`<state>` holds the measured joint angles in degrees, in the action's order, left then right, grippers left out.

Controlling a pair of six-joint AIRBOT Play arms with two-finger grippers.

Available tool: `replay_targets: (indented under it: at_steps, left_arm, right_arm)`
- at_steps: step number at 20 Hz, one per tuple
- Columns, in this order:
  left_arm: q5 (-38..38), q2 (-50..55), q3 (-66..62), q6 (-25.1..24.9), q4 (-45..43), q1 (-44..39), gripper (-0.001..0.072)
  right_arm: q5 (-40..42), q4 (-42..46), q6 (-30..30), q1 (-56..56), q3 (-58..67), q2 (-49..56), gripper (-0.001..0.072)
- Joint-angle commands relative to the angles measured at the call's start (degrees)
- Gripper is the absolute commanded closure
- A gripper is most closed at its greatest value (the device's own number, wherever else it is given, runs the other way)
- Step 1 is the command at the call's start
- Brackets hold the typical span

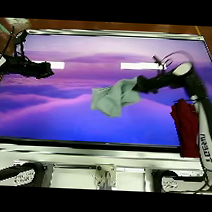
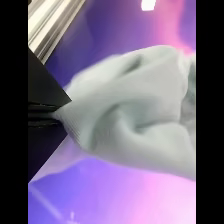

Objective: Fold the shirts.

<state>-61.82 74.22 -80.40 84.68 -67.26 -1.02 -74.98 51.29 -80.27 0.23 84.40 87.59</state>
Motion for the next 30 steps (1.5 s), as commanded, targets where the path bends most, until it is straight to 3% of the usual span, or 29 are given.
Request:
replay_targets:
  at_steps: [1, 3, 7, 11, 15, 17, 19, 25, 27, 30]
  left_arm:
    - [0.3, 0.0, 0.0, 0.0, 0.0, -0.1, 0.0672]
    - [0.3, 0.0, 0.0, 0.0, 0.0, -0.1, 0.0672]
    - [0.3, 0.0, 0.0, -0.2, 0.0, -0.1, 0.0672]
    - [0.3, 0.3, 0.0, -0.2, 0.0, -0.1, 0.0672]
    - [0.3, 1.3, 0.1, -0.2, 0.6, -0.2, 0.0672]
    - [0.3, 1.7, 0.1, -0.2, 1.5, -0.3, 0.0672]
    - [0.3, 1.8, 0.1, -0.2, 1.7, -0.8, 0.0672]
    - [0.3, 1.8, 0.1, 0.0, 2.8, -1.8, 0.0672]
    - [0.2, 1.8, 0.1, 0.0, 3.0, -2.2, 0.0672]
    - [0.2, 1.8, 0.1, 0.0, 3.1, -2.6, 0.0672]
  right_arm:
    - [-28.6, 21.2, -5.6, -8.2, 22.0, -3.1, 0.0651]
    - [-31.7, 26.3, -6.2, -15.8, 31.1, -4.3, 0.0651]
    - [-31.3, 23.5, -11.0, -29.8, 33.4, -5.4, 0.0651]
    - [-31.3, 25.5, -11.0, -31.9, 33.4, -4.7, 0.0651]
    - [-27.3, 6.5, -7.3, -31.9, 33.4, -2.7, 0.0651]
    - [-19.6, 4.3, -7.8, -31.9, 33.4, -2.6, 0.0651]
    - [-13.4, 5.0, -7.3, -32.0, 33.4, -2.6, 0.0651]
    - [4.0, 8.9, 1.6, -32.0, 33.3, -2.3, 0.0651]
    - [2.6, 13.6, 0.4, -32.0, 32.2, -1.2, 0.0651]
    - [-8.0, 25.1, -8.1, -32.0, 29.3, 1.0, 0.0651]
